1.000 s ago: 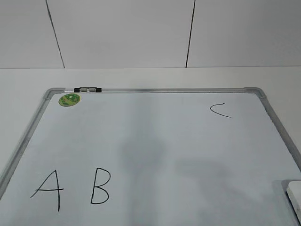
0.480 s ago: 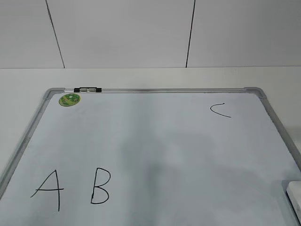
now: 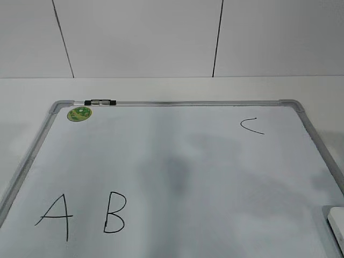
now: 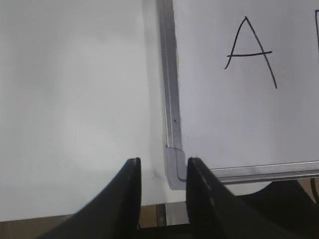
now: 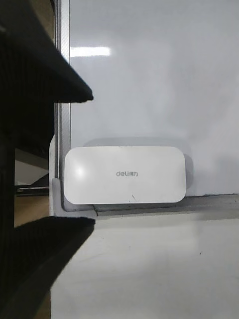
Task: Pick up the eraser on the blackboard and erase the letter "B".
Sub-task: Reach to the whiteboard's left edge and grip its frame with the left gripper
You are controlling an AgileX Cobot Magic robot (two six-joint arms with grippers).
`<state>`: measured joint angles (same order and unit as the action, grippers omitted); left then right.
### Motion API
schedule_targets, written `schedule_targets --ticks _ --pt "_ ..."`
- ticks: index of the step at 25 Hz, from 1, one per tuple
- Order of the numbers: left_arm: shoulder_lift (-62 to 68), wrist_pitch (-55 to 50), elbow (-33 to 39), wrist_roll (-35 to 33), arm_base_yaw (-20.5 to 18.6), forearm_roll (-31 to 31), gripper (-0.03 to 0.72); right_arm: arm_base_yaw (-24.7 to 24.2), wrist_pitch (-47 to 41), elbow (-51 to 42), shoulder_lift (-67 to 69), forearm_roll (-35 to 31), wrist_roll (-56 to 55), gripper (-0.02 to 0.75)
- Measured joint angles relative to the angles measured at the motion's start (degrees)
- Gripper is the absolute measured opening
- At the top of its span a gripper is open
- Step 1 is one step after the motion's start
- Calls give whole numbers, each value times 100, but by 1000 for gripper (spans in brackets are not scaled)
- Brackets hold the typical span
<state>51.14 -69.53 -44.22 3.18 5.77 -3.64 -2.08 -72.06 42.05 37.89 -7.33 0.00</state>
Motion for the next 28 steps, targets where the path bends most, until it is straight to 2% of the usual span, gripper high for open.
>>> schedule_targets --ticks 7,18,28 --pt "1686 190 -767 0 0 364 237 0 10 10 217 -23 0 549" --pt "3524 285 -2034 0 0 321 237 0 10 10 229 -90 -130 549" --pt "4679 433 -2513 0 0 321 238 0 10 10 229 -104 -362 549"
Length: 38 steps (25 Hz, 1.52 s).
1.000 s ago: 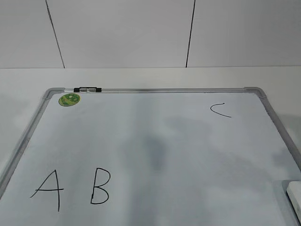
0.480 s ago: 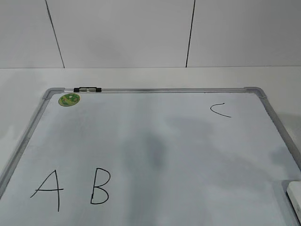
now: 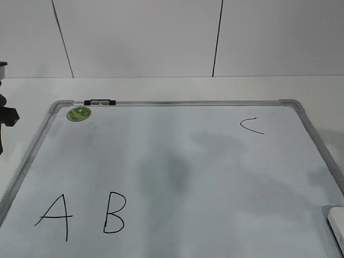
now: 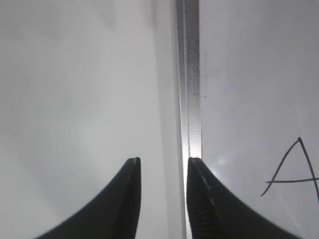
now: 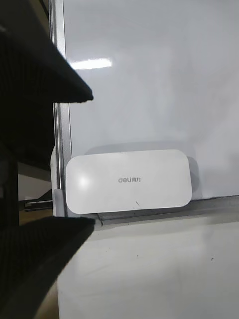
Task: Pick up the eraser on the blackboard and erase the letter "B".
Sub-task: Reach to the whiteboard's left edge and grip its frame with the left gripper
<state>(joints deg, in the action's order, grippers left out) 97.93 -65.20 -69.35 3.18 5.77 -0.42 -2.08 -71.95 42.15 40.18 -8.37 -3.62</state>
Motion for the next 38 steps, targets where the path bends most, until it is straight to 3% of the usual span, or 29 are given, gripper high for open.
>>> schedule_targets --ticks 20,30,38 --pt "658 1285 -57 0 0 -305 239 0 0 0 0 -4 -25 549" --pt "1160 1105 -589 0 0 -305 239 0 0 0 0 -4 -25 549" --pt "1560 870 -627 -43 0 -305 237 0 0 0 0 -4 -25 549"
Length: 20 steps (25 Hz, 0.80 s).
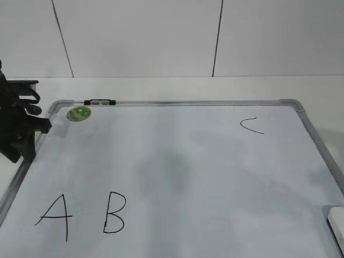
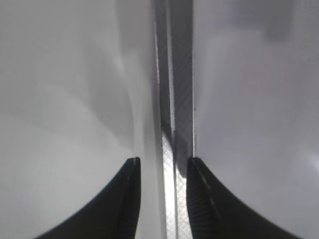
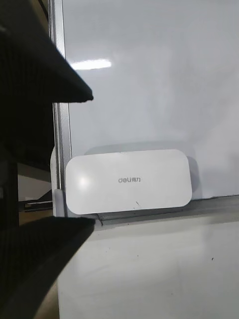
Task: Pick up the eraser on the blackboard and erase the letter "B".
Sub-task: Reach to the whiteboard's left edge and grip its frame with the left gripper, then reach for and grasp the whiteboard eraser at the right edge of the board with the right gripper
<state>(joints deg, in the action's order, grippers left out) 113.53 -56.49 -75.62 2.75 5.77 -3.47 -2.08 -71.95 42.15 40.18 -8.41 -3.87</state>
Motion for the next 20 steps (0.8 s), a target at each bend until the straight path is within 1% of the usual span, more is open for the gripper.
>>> schedule_targets --ticks 8,9,14,15,17,20 --pt "69 -17 -23 -49 0 0 229 0 0 0 0 0 0 549" --pt "69 -17 -26 -73 0 0 215 0 0 0 0 0 0 549" --pt "69 -27 -35 -120 0 -9 68 0 0 0 0 10 0 549" --pt "69 -26 -35 -119 0 -9 50 0 0 0 0 10 0 549" --pt "69 -26 -35 -98 -10 -41 31 0 0 0 0 10 0 549" --pt "69 -26 -35 -64 -10 -53 24 0 0 0 0 10 0 549"
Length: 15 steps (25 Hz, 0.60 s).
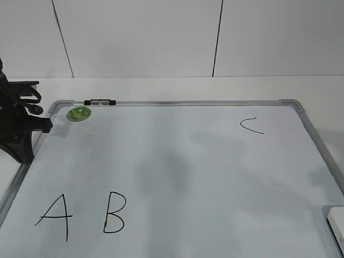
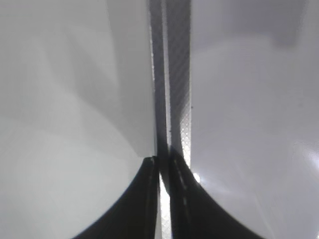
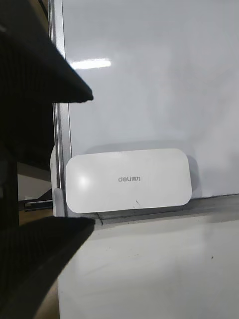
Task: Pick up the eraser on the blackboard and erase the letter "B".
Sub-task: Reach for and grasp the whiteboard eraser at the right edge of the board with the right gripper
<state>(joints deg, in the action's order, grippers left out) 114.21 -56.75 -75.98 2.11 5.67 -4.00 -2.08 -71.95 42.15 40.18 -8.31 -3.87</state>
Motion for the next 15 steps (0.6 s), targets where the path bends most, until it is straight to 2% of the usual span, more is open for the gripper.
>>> schedule_targets --ticks 5,10,15 --pt "0 0 0 -1 0 -10 22 0 0 0 207 0 -250 560" --pt "0 0 0 -1 0 -10 22 51 12 0 626 0 -319 626" --pt "0 0 0 -1 0 -10 22 212 32 -86 765 148 -335 636"
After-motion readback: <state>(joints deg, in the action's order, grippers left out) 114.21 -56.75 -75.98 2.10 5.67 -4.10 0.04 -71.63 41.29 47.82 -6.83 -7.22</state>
